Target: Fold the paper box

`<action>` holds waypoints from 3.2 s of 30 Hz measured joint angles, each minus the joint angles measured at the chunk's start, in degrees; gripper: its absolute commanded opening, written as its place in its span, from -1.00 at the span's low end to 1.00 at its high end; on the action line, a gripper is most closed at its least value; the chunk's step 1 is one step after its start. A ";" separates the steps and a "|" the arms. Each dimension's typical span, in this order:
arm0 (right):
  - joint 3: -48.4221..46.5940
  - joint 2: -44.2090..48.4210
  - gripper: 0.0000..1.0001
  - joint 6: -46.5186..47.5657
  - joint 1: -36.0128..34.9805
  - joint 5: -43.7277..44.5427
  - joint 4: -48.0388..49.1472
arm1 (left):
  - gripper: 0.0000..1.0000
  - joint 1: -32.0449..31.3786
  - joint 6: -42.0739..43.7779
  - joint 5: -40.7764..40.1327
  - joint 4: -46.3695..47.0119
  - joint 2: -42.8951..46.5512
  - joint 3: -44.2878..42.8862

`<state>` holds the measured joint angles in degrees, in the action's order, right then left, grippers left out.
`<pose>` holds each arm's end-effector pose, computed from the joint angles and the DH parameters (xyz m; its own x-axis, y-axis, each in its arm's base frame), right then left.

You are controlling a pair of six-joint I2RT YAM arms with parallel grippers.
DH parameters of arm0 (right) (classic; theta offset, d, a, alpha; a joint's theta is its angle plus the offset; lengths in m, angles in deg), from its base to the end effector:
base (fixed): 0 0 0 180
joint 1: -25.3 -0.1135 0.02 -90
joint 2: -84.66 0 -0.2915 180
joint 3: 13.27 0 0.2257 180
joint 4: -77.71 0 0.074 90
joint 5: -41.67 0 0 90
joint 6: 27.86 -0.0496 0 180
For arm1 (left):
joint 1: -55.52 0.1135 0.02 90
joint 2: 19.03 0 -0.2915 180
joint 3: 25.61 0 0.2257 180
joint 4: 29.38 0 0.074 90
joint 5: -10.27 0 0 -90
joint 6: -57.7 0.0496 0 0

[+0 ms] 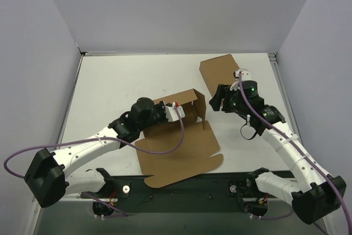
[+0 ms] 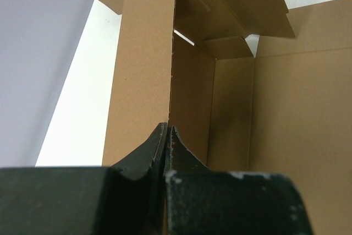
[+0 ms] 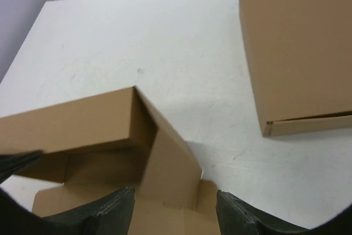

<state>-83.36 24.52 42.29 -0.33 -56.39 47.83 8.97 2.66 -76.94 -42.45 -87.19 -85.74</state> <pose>0.1890 0.0984 0.3633 -0.4749 0.1451 -0.8680 -0.4103 0.8361 0.3642 0.1704 -0.1834 0.3081 0.2305 0.5889 -0.7746 0.7617 0.3862 0.5202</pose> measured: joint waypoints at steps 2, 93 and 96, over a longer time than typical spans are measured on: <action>2.27 -0.90 0.18 0.33 4.87 -2.67 4.15 | -1.00 -0.02 0.04 -0.20 0.11 -0.57 -0.02; -6.45 -28.13 -1.00 22.84 -10.60 -1.97 22.05 | 0.79 3.13 -1.42 -5.73 -17.31 -2.51 -17.84; -5.97 -24.68 -1.00 19.50 -10.84 2.10 17.51 | 0.82 3.13 -1.22 -5.18 -17.59 -1.22 -16.41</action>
<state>-89.33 -0.15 61.78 -11.17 -54.29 65.34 12.10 1.44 -82.12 -60.04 -88.41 -102.15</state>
